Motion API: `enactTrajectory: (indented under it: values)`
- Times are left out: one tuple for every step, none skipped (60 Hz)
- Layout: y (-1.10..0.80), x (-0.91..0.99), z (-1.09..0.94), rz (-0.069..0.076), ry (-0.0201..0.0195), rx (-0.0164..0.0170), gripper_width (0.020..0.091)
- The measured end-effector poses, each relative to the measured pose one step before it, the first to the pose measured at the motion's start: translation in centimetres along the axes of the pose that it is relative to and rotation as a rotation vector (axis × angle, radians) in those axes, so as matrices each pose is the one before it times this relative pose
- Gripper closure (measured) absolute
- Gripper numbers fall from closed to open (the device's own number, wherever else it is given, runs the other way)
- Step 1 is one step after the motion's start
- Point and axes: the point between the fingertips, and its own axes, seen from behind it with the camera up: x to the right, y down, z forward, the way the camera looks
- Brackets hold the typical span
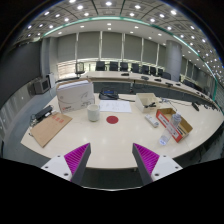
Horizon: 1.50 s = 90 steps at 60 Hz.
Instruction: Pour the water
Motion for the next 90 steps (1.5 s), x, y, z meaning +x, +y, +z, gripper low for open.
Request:
enactTrajectory:
  values:
    - [0.302,1.223,0.297,0.0031,0.00546,-0.00134,0.0245]
    - [0.289,1.120,0.249,0.0028,0.00462,-0.00116,0.0247]
    - [0.303,1.075,0.220,0.0028,0.00398,-0.00079,0.0246]
    - [0.284,1.049,0.281,0.0025,0.00322,-0.00047,0.0246]
    - [0.352,1.060,0.298,0.0026,0.00345,-0.00145,0.0247]
    - [0.324,1.060,0.301,0.0027,0.00459,-0.00244,0.0246]
    - [0.327,1.081,0.339,0.0032,0.00522,-0.00297,0.0246]
    - [0.291,1.074,0.325,0.0034,0.00495,-0.00237,0.0247]
    - [0.275,1.085,0.349,0.0035,0.00455,-0.00141,0.0246]
    - [0.240,1.080,0.345,0.0039,0.00422,-0.00033,0.0246]
    - [0.219,1.078,0.322,0.0040,0.00392,0.00057,0.0246]
    - [0.217,1.054,0.369,0.0031,0.00369,0.00128,0.0245]
    - [0.215,1.058,0.349,0.0018,0.00367,0.00131,0.0247]
    - [0.219,1.089,0.319,0.0013,0.00385,0.00093,0.0248]
    - [0.187,1.082,0.513,0.0010,0.00484,0.00117,0.0243]
    - [0.175,1.102,0.492,0.0004,0.00449,0.00190,0.0244]
    - [0.162,1.044,0.463,0.0003,0.00459,0.00328,0.0244]
    - [0.132,1.062,0.514,0.0001,0.00493,0.00430,0.0242]
    - [0.101,1.002,0.562,0.0000,0.00424,0.00539,0.0240]
    - [0.092,0.969,0.452,0.0005,0.00319,0.00569,0.0238]
    - [0.046,0.969,0.662,0.0016,0.00359,0.00578,0.0240]
    - [0.068,0.907,0.507,0.0019,0.00280,0.00512,0.0243]
    - [0.034,0.853,0.643,0.0025,0.00144,0.00572,0.0245]
    - [-0.002,0.775,0.615,0.0021,0.00017,0.00567,0.0245]
    - [-0.025,0.738,0.610,0.0021,-0.00033,0.00569,0.0245]
    - [0.005,0.694,0.657,0.0026,-0.00013,0.00483,0.0247]
    - [-0.008,0.649,0.682,0.0037,-0.00037,0.00401,0.0246]
    - [-0.059,0.571,0.677,0.0040,-0.00166,0.00456,0.0244]
    - [-0.120,0.505,0.687,0.0032,-0.00356,0.00602,0.0245]
    - [-0.147,0.440,0.779,0.0023,-0.00424,0.00610,0.0244]
    - [-0.106,0.413,0.649,0.0021,-0.00358,0.00474,0.0245]
    - [-0.140,0.392,0.682,0.0014,-0.00278,0.00403,0.0245]
    - [-0.176,0.382,0.689,0.0007,-0.00198,0.00489,0.0244]
    - [-0.261,0.325,0.653,-0.0004,-0.00164,0.00760,0.0243]
    - [-0.265,0.294,0.671,-0.0021,-0.00200,0.01015,0.0244]
    - [-0.311,0.261,0.668,-0.0038,-0.00263,0.01074,0.0242]
    - [-0.268,0.223,0.652,-0.0044,-0.00239,0.00955,0.0242]
    - [-0.230,0.218,0.616,-0.0046,-0.00188,0.00970,0.0245]
    - [-0.268,0.216,0.610,-0.0041,-0.00008,0.01171,0.0241]
    - [-0.293,0.268,0.646,-0.0041,0.00086,0.01493,0.0241]
    - [-0.287,0.219,0.614,-0.0039,0.00158,0.01466,0.0243]
    - [-0.179,0.211,0.632,-0.0042,0.00230,0.01115,0.0242]
    - [-0.064,0.159,0.593,-0.0035,0.00099,0.00604,0.0244]
    - [0.000,0.051,0.605,-0.0026,-0.00113,0.00305,0.0247]
    - [-0.030,-0.087,0.471,-0.0011,-0.00392,-0.00049,0.0252]
    - [0.032,-0.073,0.551,-0.0001,-0.00571,0.00164,0.0257]
    - [-0.011,-0.028,0.480,0.0007,-0.00581,0.00322,0.0261]
    - [-0.024,-0.017,0.464,0.0009,-0.00364,0.00462,0.0266]
    - [0.017,0.017,0.458,-0.0001,-0.00351,0.00389,0.0279]
    - [0.046,0.029,0.453,-0.0007,-0.00227,0.00267,0.0297]
    - [0.186,0.479,0.813,-0.0006,-0.00070,0.00195,0.0318]
    - [0.201,0.066,0.317,0.0002,0.00227,-0.00050,0.0341]
    - [0.199,0.075,0.299,0.0009,0.00213,-0.00101,0.0370]
    - [0.027,-0.338,0.089,0.0006,0.00101,-0.00131,0.0393]
    - [0.155,-0.004,0.233,0.0010,-0.00078,-0.00163,0.0419]
    - [0.191,0.024,0.271,0.0011,0.00021,-0.00125,0.0447]
    - [0.163,0.007,0.244,0.0018,0.00045,-0.00195,0.0479]
    - [0.179,0.017,0.198,0.0026,0.00068,-0.00426,0.0521]
    - [0.256,0.041,0.184,0.0028,0.00228,-0.00638,0.0575]
    - [0.056,0.566,0.389,-0.0013,0.00225,0.00561,0.0595]
    - [-0.244,-0.238,-0.032,0.0003,0.00166,0.00952,0.0596]
    - [-0.007,-0.005,0.037,0.0008,-0.00081,-0.00056,0.0606]
    - [0.073,0.008,-0.007,0.0000,-0.00013,-0.00439,0.0619]
    - [-0.047,-0.022,-0.003,0.0015,-0.00149,-0.00021,0.0623]
    - [0.010,-0.042,-0.005,0.0016,-0.00227,-0.00168,0.0643]
    - [0.033,-0.018,-0.032,-0.0001,-0.00034,-0.00297,0.0654]
    - [-0.076,0.235,0.093,0.0002,-0.00165,0.00085,0.0669]
    - [0.022,-0.022,0.023,-0.0015,0.00075,-0.00141,0.0684]
    - [-0.064,0.167,-0.012,-0.0015,0.00015,-0.00175,0.0685]
    - [0.091,-0.208,0.014,-0.0029,0.00210,-0.00213,0.0707]
    - [0.011,-0.080,-0.009,-0.0038,0.00024,-0.00299,0.0711]
    - [-0.049,-0.101,-0.033,-0.0042,-0.00075,-0.00148,0.0711]
    - [-0.160,0.045,-0.033,-0.0077,-0.00334,-0.00150,0.0729]
    - [-0.070,-0.111,-0.038,-0.0087,-0.00230,-0.00234,0.0729]
    - [0.043,-0.080,0.162,-0.0093,0.00081,-0.00175,0.0729]
    - [-0.145,-0.077,-0.015,-0.0087,0.00009,-0.00059,0.0757]
    - [-0.203,-0.034,-0.044,-0.0097,0.00328,0.00094,0.0764]
    - [-0.321,-0.025,-0.033,-0.0075,0.00484,0.00401,0.0765]
    - [-0.263,-0.086,-0.035,-0.0093,0.00421,0.00061,0.0766]
    - [-0.286,-0.129,0.052,-0.0113,0.00292,0.00021,0.0766]
    - [-0.407,-0.170,-0.056,-0.0090,0.00222,0.00213,0.0766]
    - [-0.407,-0.022,0.014,-0.0085,0.00575,0.00304,0.0766]
    - [-0.415,-0.119,0.019,-0.0084,0.00494,0.00094,0.0767]
    - [-0.375,-0.116,0.045,-0.0117,0.00407,-0.00165,0.0765]
    - [-0.478,-0.134,0.043,-0.0126,0.00610,0.00070,0.0765]
    - [-0.553,-0.056,0.017,-0.0113,0.00882,0.00330,0.0765]
    - [-0.587,-0.063,0.035,-0.0126,0.01068,0.00443,0.0766]
    - [-0.601,-0.093,0.053,-0.0165,0.00917,0.00265,0.0766]
    - [-0.610,-0.138,0.056,-0.0194,0.00828,0.00209,0.0765]
    - [-0.674,-0.117,0.051,-0.0195,0.00964,0.00376,0.0765]
